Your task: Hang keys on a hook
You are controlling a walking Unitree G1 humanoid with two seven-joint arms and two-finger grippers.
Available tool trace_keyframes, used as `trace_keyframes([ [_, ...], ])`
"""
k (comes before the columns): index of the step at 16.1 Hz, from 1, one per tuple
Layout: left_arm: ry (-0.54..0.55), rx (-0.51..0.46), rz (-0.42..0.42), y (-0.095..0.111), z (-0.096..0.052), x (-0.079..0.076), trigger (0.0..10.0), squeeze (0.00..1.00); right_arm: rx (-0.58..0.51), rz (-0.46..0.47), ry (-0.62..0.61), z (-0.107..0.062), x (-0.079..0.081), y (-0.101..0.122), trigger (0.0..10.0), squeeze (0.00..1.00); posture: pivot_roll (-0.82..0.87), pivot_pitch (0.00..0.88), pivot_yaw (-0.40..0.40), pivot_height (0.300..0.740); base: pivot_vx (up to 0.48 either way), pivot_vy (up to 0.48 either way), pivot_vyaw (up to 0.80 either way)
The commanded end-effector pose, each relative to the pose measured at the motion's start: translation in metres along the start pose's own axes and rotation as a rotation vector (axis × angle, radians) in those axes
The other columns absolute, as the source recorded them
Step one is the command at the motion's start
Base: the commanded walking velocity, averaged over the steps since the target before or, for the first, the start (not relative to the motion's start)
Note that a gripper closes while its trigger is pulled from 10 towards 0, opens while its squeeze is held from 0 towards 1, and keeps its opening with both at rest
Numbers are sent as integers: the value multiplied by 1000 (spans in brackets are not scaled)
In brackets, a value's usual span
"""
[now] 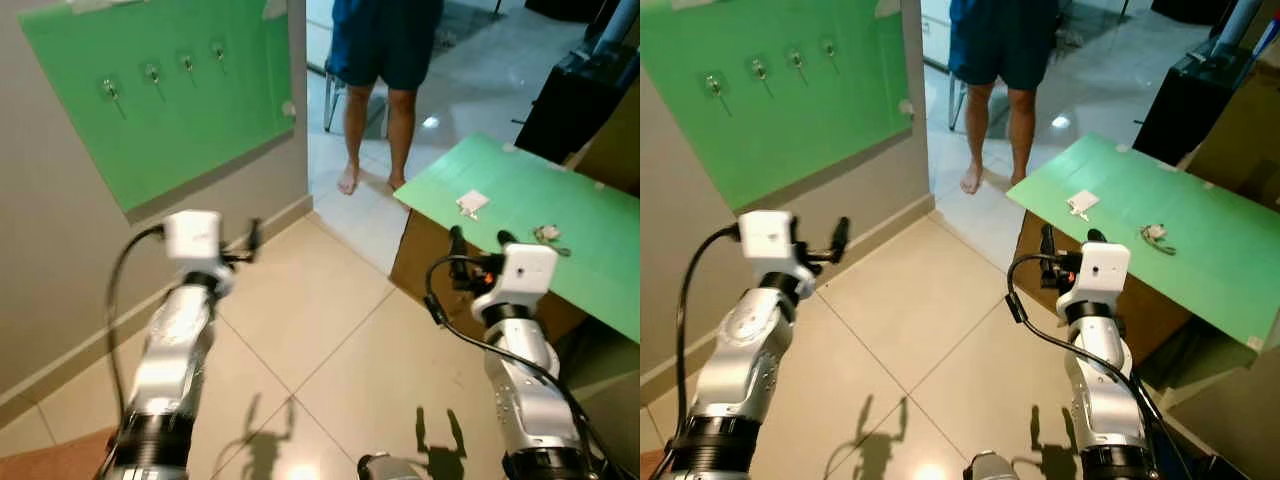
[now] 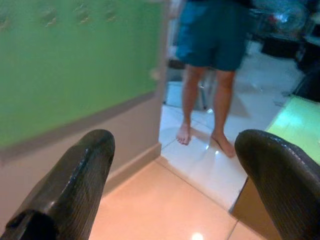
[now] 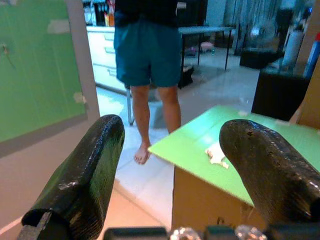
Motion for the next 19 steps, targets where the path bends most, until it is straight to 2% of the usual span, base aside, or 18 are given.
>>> trace_keyframes([
  [1,55,30,-55,-5,-5,8,10000,0,6,-6,14,-2,1,0,10000,0,-121,19,3,687,0,0,-463],
  [2,62,52,-48,-11,-10,11,10000,0,15,-8,16,-2,0,-2,10000,0,-112,18,-4,679,0,0,-463],
  [3,31,58,16,-12,-12,7,10000,0,18,-7,17,-1,0,-2,10000,0,-109,17,-6,670,0,0,-463],
  [4,-8,50,72,-9,-10,2,10000,0,19,-6,19,0,1,-1,10000,0,-109,17,-6,662,0,0,-463],
  [6,-70,30,121,-2,-5,-8,10000,0,19,-5,22,0,1,0,10000,0,-109,17,-6,646,0,0,-463],
  [8,-110,29,164,0,-2,-14,10000,0,22,-12,23,0,3,-1,10000,0,-113,6,6,629,369,0,-453],
  [9,-135,25,186,1,-1,-18,10000,0,23,-46,21,0,4,-1,10000,0,-116,8,9,621,480,0,0],
  [13,-221,24,230,-2,-2,-30,10000,0,53,-77,-9,0,1,-6,10000,0,-128,16,19,621,480,0,0],
  [16,-227,29,230,-2,1,-31,10000,0,45,-62,-5,-2,1,-5,10000,0,-137,23,25,621,480,0,-183],
  [19,-236,30,229,-2,1,-32,10000,0,46,-61,-12,-4,0,-5,10000,0,-140,29,28,629,0,0,-471],
])
Point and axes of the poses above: a point about 5 cm out from each wrist's last joint towards the gripper, its own z axis pointing out of the wrist towards the gripper, its own y axis along the axis of the wrist's last joint, x = y × z, the point moved 1 cm from there along z, pointing out of the wrist towards the gripper, and after that the axes turned 12 degrees about -z, right-handed, at the moved point
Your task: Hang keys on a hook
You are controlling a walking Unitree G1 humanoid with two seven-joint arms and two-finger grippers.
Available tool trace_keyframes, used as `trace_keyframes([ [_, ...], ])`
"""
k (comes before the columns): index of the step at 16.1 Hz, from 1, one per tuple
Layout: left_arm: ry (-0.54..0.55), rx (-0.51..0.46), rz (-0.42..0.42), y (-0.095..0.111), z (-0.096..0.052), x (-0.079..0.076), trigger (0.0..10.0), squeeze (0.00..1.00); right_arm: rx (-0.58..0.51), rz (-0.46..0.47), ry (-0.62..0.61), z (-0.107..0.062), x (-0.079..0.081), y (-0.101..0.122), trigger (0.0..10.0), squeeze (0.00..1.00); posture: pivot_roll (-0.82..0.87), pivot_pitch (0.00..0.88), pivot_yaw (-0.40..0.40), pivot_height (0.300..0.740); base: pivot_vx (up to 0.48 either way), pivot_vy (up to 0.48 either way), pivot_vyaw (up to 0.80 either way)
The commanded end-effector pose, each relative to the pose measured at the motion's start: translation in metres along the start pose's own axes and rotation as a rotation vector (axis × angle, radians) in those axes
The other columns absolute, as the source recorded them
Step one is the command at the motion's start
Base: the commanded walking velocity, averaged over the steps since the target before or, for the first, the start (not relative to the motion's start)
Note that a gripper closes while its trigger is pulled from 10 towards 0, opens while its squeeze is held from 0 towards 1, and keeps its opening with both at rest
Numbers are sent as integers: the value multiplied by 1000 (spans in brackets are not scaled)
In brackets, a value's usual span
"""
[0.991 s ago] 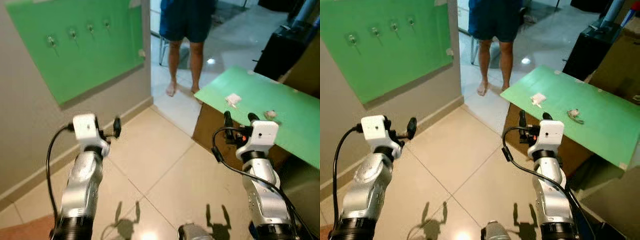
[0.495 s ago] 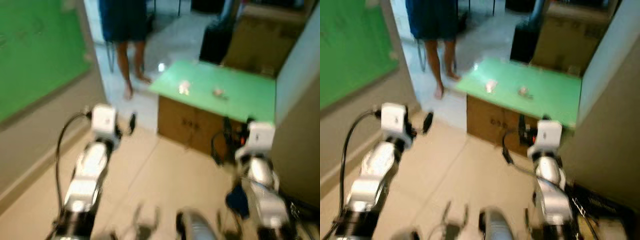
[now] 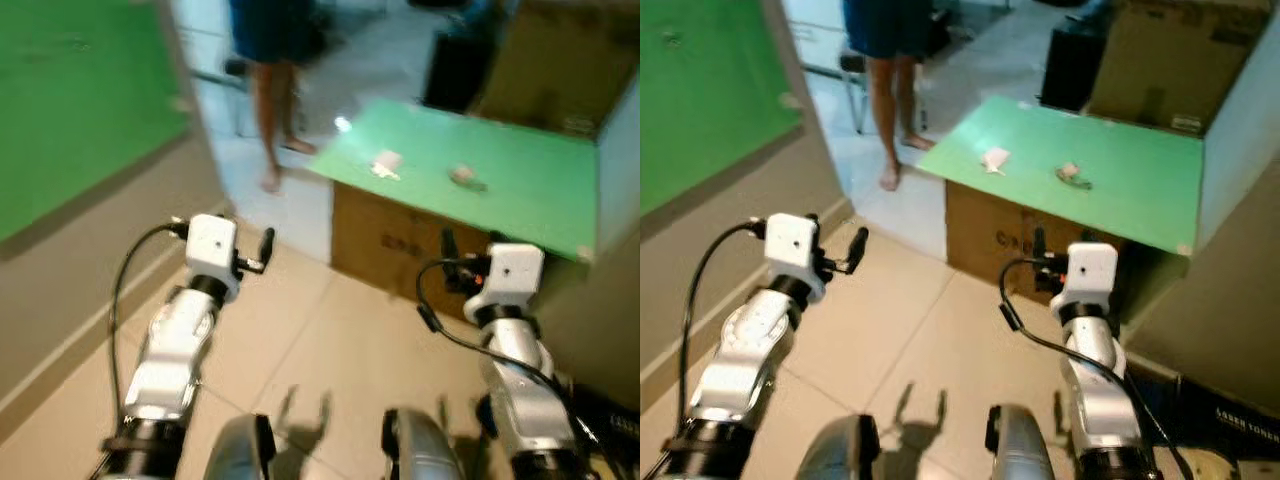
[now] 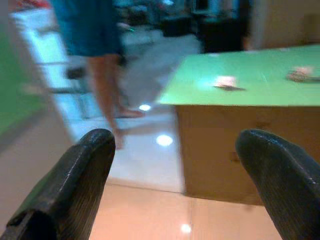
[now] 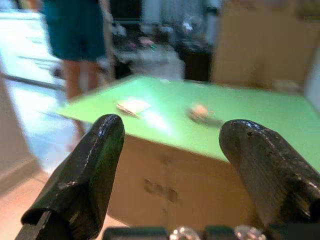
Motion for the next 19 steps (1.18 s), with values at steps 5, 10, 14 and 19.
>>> trace_keyframes([
  [5,-12,1,24,2,0,3,10000,0,-7,1,-5,0,-1,2,10000,0,-138,37,26,669,0,0,-459],
  [10,-26,10,38,0,-1,2,10000,0,-7,-4,-8,0,-1,2,10000,0,-139,44,26,714,0,0,-454],
  [14,-9,17,52,-2,-1,2,10000,0,4,-26,-17,-1,-1,1,10000,0,-140,48,29,731,240,0,-231],
  [19,-18,4,76,-1,-2,-2,10000,0,10,-36,-15,-2,-1,-1,10000,0,-140,49,31,731,480,0,0],
])
Point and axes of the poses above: a point about 5 cm out from each wrist's last joint towards the gripper, its own z axis pointing out of the wrist towards the gripper, its own y axis along the axis of the wrist's last joint, x = y × z, the point moved 1 cm from there along z, pointing out of the wrist towards the gripper, and after that the axes turned 12 degrees about -z, right-handed, at the moved point
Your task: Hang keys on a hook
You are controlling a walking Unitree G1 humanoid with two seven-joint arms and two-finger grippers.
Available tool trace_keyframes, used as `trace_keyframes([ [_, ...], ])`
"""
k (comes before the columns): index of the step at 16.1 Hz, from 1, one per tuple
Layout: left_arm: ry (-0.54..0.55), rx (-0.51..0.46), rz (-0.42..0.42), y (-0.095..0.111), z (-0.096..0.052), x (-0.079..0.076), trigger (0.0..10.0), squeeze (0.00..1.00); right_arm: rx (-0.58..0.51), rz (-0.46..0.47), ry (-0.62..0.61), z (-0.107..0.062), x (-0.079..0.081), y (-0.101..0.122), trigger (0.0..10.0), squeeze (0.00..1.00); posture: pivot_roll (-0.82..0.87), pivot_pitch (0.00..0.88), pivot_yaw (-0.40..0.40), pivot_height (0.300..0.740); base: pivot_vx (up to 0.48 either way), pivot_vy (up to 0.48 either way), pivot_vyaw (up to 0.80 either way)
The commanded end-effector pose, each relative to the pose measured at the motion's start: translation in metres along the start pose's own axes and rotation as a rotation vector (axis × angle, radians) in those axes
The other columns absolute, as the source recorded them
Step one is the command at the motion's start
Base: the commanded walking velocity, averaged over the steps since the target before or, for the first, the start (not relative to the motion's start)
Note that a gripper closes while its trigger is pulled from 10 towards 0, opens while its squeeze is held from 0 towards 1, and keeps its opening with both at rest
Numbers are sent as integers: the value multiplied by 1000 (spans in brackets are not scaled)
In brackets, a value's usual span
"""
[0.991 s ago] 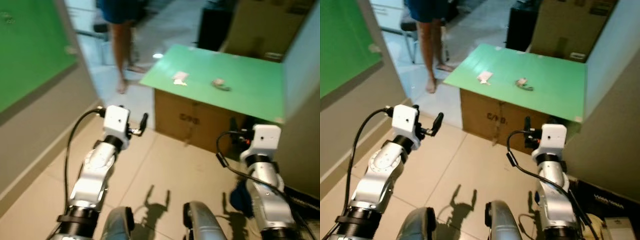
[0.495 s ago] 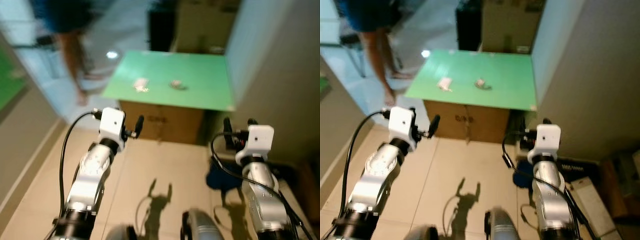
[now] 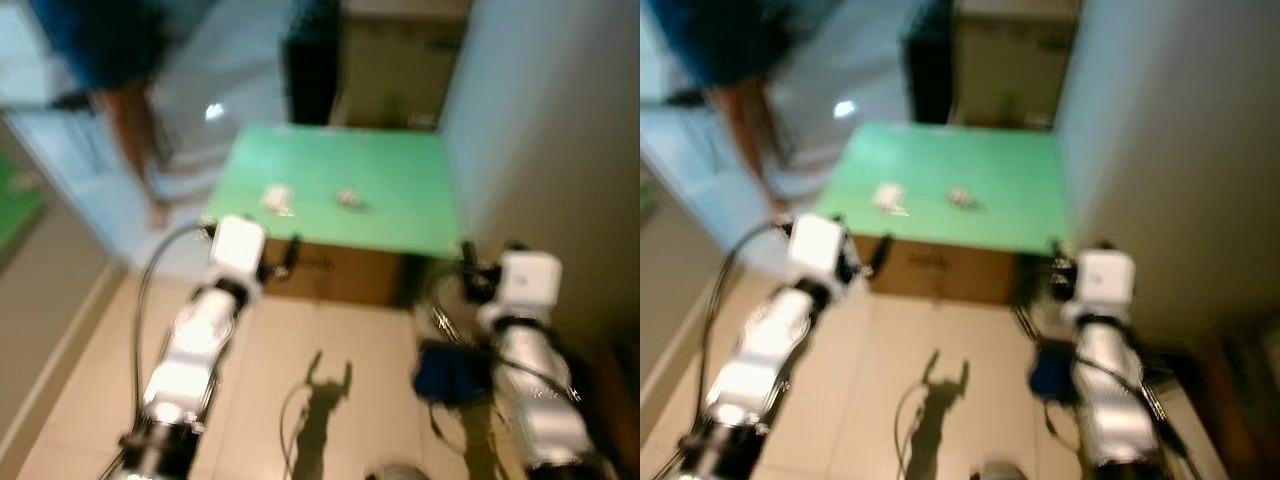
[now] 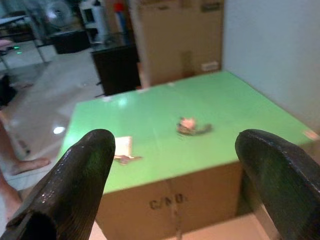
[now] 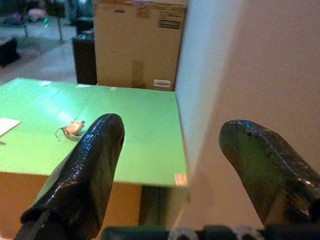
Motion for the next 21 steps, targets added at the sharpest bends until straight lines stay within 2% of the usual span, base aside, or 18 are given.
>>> trace_keyframes([
  [1,43,-1,27,1,-4,13,10000,0,-21,9,27,2,11,7,10000,0,-140,49,31,731,480,0,0],
  [9,20,-4,62,1,-2,9,10000,0,-19,-1,32,4,12,7,10000,0,-142,44,30,731,468,0,0],
  [13,-7,-7,86,1,-2,6,10000,0,-28,5,34,4,13,8,10000,0,-144,44,33,731,374,-296,0],
  [15,-14,0,55,-1,-2,4,10000,0,-29,5,33,3,13,8,10000,0,-144,44,33,731,366,-304,0],
  [17,-9,-4,53,-1,-2,5,10000,0,-20,-5,32,4,13,7,10000,0,-148,43,37,731,0,0,0],
  [21,-2,-5,53,-1,-1,4,10000,0,-13,-11,26,5,11,6,10000,0,-148,44,34,688,0,0,0],
])
Point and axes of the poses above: a point about 5 cm out from each wrist's last joint towards the gripper, its own z axis pointing out of the wrist towards the gripper, its own y axis along the axis of the wrist's last joint, x = y × z, the point moved 1 cm from there along z, pointing out of the wrist towards the gripper, and after that the axes turned 12 degrees about -z, right-handed, at the moved point
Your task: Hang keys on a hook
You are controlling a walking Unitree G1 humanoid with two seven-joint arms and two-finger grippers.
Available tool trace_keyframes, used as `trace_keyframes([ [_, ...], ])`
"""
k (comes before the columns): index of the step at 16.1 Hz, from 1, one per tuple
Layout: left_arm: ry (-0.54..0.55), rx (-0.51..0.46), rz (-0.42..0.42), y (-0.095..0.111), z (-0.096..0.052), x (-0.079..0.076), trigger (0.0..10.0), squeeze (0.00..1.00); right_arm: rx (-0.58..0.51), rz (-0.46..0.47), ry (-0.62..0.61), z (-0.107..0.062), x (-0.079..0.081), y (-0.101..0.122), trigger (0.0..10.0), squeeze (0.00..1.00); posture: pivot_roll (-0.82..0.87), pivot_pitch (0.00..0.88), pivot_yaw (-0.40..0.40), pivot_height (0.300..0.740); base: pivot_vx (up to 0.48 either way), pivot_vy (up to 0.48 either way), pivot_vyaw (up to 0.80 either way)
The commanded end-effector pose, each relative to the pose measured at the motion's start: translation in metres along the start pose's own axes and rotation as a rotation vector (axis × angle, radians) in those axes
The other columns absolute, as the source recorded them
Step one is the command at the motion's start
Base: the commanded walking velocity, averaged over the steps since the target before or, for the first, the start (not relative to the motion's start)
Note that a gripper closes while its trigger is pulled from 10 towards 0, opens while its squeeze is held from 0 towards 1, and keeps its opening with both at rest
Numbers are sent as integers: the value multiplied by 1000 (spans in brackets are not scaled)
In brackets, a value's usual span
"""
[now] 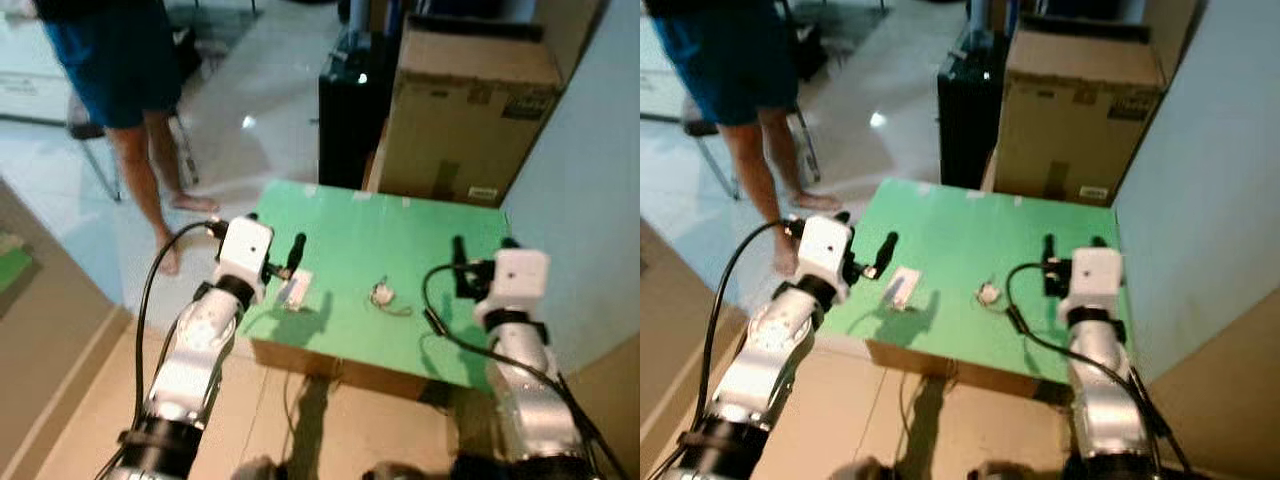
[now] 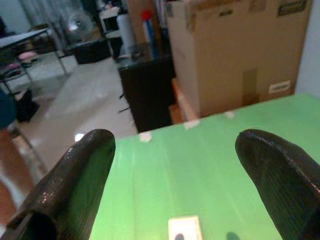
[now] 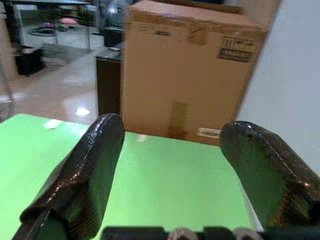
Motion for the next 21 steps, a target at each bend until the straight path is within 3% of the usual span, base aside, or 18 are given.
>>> trace_keyframes([
  [1,12,7,3,-1,-2,2,10000,0,4,-11,-2,0,-2,0,10000,0,-148,44,34,678,0,0,0],
  [15,-2,5,18,-1,-1,3,10000,0,11,-1,-8,-2,-2,-3,10000,0,-153,33,42,543,0,0,0],
  [21,5,-7,2,-3,-4,-3,10000,0,6,-13,-1,-2,-1,-3,10000,0,-153,40,38,543,284,0,0],
])
Point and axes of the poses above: a point about 5 cm out from each wrist's last joint towards the gripper, its own z axis pointing out of the wrist towards the gripper, its own y axis along the axis of the wrist's last joint, x = y × z, the point moved 1 cm from there along z, pointing out of the wrist towards the gripper, and after that the axes turned 12 degrees about -z, right-handed, at the moved point
